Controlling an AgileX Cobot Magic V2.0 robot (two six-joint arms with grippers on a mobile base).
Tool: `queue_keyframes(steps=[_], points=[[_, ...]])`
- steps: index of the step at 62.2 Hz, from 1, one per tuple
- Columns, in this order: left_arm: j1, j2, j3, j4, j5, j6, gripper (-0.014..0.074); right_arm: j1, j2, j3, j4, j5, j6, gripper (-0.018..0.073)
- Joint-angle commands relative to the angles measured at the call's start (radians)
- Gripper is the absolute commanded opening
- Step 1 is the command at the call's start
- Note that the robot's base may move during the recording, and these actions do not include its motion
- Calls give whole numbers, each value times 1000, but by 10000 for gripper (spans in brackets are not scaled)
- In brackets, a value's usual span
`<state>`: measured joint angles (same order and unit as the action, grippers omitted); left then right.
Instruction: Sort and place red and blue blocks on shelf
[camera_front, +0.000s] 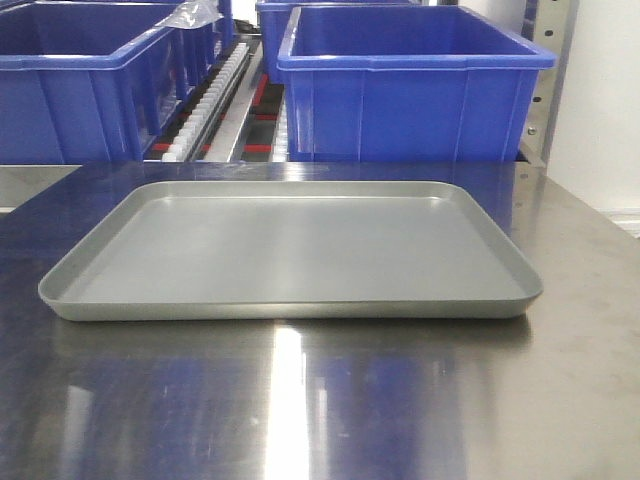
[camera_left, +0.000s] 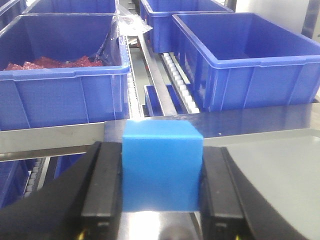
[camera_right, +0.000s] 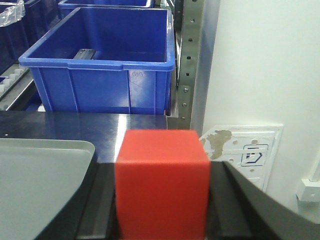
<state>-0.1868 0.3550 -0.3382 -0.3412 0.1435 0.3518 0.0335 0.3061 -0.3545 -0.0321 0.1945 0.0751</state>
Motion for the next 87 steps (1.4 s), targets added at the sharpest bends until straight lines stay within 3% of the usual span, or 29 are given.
queue_keyframes(steps=[1, 87], points=[[1, 5, -35, -7, -77, 0, 125, -1, 6, -28, 1, -87, -3, 63], [1, 5, -35, -7, -77, 0, 125, -1, 6, -28, 1, -87, -3, 63]])
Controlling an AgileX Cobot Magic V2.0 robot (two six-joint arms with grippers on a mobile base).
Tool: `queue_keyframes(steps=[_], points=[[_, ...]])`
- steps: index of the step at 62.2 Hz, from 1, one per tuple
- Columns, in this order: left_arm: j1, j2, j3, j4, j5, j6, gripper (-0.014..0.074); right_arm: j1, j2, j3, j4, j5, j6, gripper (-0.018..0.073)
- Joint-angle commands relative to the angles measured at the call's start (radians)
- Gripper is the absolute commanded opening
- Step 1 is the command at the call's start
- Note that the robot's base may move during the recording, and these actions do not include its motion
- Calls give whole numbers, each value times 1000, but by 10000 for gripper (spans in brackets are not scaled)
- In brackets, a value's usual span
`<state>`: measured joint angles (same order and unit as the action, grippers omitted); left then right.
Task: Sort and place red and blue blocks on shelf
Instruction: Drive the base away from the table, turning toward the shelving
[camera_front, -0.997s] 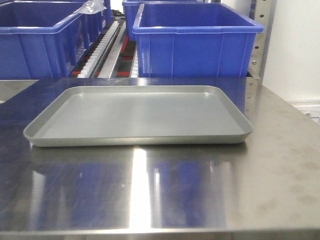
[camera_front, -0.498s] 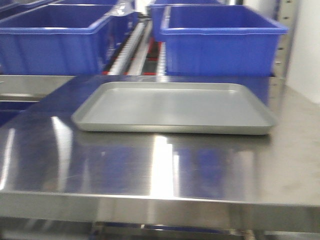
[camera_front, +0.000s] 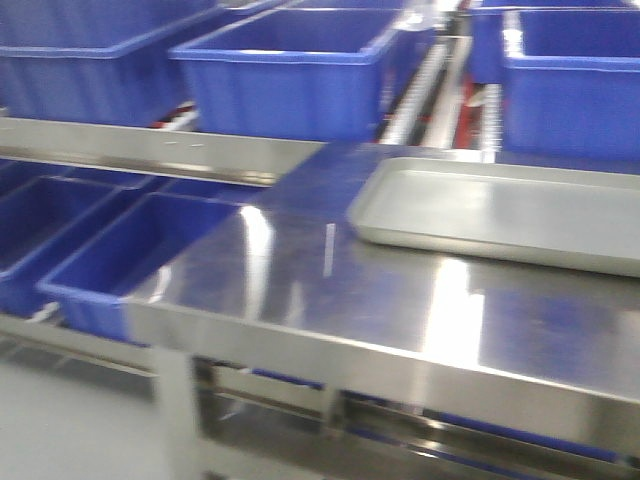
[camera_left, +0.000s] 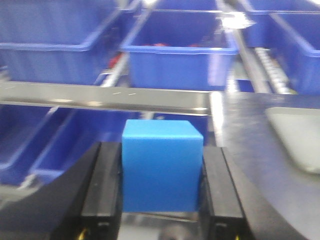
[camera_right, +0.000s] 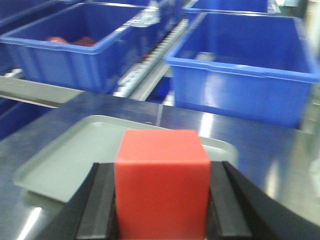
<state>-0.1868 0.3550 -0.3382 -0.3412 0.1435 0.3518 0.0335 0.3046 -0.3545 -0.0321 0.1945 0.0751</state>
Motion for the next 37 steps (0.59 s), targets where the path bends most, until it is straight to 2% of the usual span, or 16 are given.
queue_keyframes(steps=[1, 37], points=[[1, 5, -35, -7, -77, 0, 125, -1, 8, -28, 1, -87, -3, 63], [1, 5, -35, -7, -77, 0, 125, -1, 8, -28, 1, -87, -3, 63]])
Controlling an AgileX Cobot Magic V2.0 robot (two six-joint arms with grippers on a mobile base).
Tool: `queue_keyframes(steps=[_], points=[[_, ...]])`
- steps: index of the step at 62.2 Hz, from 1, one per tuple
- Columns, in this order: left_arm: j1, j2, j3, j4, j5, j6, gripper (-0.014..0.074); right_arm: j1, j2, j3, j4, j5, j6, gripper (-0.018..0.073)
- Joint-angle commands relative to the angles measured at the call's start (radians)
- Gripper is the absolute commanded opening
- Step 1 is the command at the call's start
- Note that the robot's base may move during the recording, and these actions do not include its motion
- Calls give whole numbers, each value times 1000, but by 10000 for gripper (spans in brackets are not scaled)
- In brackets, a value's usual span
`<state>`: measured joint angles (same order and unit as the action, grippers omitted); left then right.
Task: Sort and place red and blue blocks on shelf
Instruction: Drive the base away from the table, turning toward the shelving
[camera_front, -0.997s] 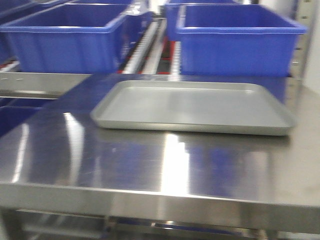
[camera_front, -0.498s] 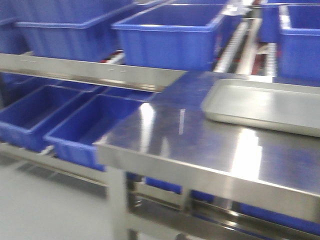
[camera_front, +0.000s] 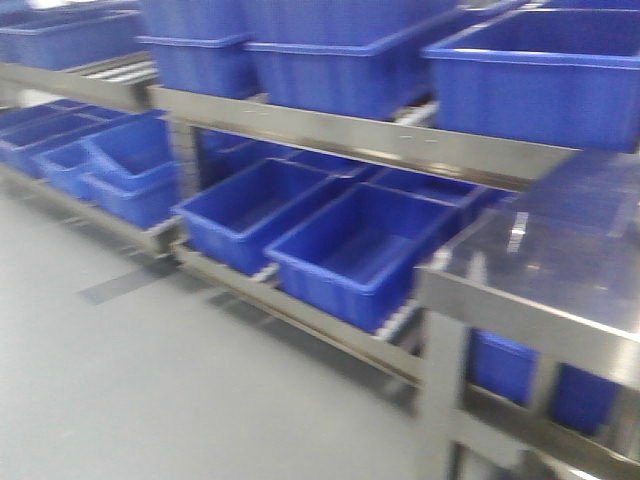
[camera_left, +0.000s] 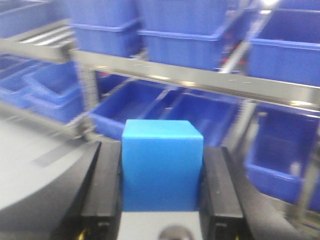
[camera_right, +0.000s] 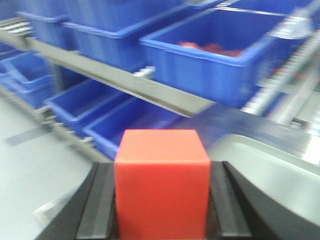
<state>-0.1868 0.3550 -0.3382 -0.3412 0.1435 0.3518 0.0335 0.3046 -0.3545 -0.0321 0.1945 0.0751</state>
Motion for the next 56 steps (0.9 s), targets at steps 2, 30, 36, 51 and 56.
queue_keyframes(steps=[2, 30, 36, 51, 56], points=[[1, 5, -35, -7, -77, 0, 125, -1, 8, -28, 1, -87, -3, 63], [1, 5, -35, -7, -77, 0, 125, -1, 8, -28, 1, -87, -3, 63], [1, 5, -35, -7, -77, 0, 125, -1, 8, -28, 1, -87, -3, 63], [1, 5, -35, -7, -77, 0, 125, -1, 8, -28, 1, -87, -3, 63], [1, 5, -35, -7, -77, 0, 125, -1, 8, -28, 1, -87, -3, 63]])
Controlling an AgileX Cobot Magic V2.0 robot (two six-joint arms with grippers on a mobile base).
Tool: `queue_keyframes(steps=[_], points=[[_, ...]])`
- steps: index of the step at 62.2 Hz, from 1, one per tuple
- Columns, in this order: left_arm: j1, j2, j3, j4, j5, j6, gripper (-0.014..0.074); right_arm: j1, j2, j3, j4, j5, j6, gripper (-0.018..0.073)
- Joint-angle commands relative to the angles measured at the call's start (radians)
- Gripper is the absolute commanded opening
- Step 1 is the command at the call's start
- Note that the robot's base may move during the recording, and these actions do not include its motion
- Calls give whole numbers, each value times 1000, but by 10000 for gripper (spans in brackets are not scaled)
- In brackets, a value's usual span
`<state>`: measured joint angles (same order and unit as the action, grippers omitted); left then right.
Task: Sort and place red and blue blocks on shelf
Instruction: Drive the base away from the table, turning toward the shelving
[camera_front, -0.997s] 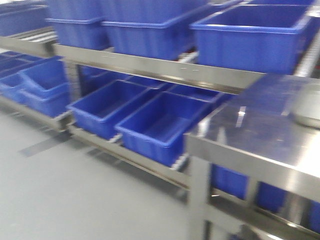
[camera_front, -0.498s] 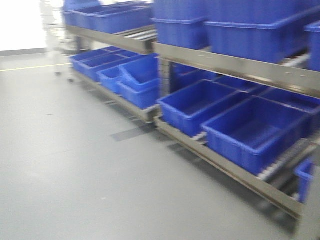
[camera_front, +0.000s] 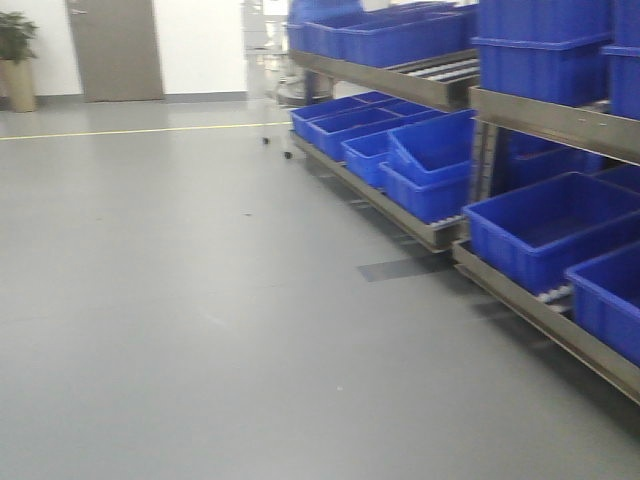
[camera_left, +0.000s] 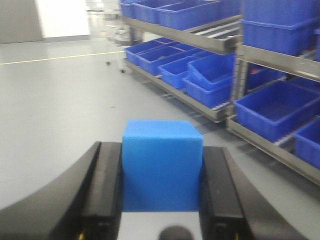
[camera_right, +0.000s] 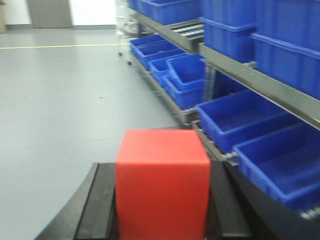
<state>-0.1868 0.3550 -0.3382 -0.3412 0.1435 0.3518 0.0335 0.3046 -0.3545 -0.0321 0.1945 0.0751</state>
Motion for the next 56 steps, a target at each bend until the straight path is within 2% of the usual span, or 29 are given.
queue_keyframes(steps=[1, 56], points=[[1, 5, -35, -7, -77, 0, 125, -1, 8, -28, 1, -87, -3, 63], [1, 5, -35, -7, -77, 0, 125, -1, 8, -28, 1, -87, -3, 63]])
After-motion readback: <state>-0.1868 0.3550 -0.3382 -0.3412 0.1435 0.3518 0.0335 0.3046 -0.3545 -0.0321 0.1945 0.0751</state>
